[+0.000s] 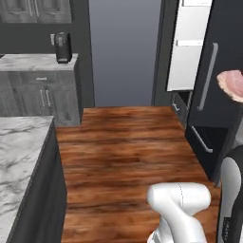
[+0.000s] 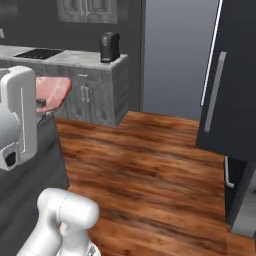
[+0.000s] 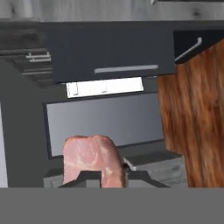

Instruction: Transport the steak and avocado to the fridge. Place the steak on the rack containing meat and place the avocado on the rack containing the vegetable, ensuring meats and vegetables are on different racks.

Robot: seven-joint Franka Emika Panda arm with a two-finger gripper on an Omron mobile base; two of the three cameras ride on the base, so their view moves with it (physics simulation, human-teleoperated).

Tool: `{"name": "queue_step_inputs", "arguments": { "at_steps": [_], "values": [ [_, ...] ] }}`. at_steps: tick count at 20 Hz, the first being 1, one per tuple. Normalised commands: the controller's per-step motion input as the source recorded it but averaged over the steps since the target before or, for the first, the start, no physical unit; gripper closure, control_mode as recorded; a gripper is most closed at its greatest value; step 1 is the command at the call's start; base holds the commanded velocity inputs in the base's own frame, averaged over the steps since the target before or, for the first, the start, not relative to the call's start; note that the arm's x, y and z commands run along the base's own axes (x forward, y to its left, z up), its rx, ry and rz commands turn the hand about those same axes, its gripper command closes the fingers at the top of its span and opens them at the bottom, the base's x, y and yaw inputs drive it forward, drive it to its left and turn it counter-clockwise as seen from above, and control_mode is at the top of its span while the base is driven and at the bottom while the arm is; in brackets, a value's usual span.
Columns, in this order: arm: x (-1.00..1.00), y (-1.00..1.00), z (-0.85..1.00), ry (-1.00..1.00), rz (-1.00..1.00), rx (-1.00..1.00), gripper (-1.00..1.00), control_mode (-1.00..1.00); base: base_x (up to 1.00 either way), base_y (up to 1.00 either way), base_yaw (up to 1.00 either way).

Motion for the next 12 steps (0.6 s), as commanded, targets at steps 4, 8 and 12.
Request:
{"name": "queue_step_inputs", "arguments": {
  "at_steps": [4,8,12],
  "values": [
    [0.00,0.00,0.00,0.00,0.00,0.00,1.00,1.00,1.00,0.00,-0.14],
    [0.00,0.00,0.00,0.00,0.00,0.00,1.00,1.00,1.00,0.03,-0.15],
    [0.00,0.00,0.00,0.00,0.00,0.00,1.00,1.00,1.00,0.16,-0.16]
  ]
}}
